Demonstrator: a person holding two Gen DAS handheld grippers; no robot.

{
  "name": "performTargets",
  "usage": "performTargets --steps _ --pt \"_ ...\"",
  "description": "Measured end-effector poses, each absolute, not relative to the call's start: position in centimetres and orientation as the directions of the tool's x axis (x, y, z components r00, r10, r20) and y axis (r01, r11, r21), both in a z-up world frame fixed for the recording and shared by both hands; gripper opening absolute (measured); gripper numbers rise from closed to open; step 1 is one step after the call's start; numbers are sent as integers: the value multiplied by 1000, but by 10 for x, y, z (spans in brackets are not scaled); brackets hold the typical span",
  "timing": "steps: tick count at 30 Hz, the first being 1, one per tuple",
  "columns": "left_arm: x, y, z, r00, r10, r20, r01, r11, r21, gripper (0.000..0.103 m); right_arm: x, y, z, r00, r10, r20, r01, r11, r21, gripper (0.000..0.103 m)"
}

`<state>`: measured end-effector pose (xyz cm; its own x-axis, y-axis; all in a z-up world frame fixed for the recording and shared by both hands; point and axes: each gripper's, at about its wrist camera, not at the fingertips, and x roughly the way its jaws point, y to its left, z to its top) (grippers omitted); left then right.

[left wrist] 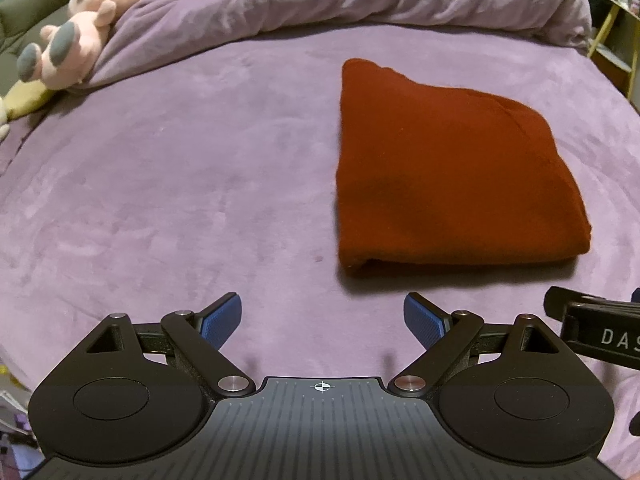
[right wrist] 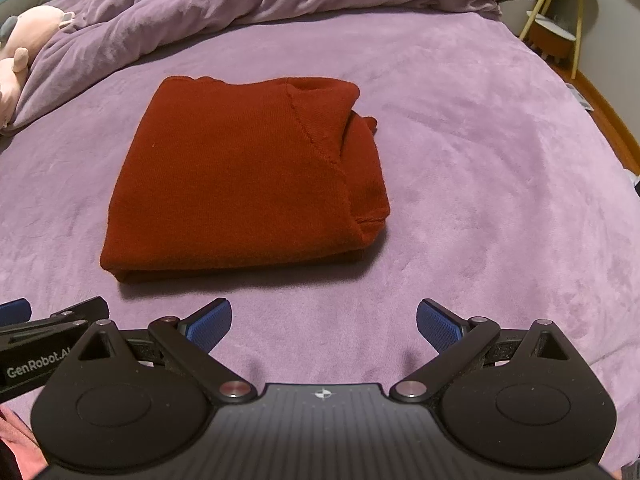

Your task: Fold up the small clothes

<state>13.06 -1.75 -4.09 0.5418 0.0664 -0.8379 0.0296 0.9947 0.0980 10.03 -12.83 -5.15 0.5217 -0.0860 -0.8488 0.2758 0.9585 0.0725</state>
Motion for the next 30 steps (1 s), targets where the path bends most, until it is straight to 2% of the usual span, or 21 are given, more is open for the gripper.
performTargets --steps 7,22,30 --pt "132 -14 -41 534 43 -844 20 998 64 95 101 -129 -52 520 -84 -850 274 959 72 99" --pt "132 -16 -46 503 50 -863 30 997 76 96 103 -127 -50 517 -83 -852 272 960 71 99" --pt "128 -15 -47 522 -4 -853 68 997 36 96 102 -125 -51 513 -90 -854 273 960 63 99"
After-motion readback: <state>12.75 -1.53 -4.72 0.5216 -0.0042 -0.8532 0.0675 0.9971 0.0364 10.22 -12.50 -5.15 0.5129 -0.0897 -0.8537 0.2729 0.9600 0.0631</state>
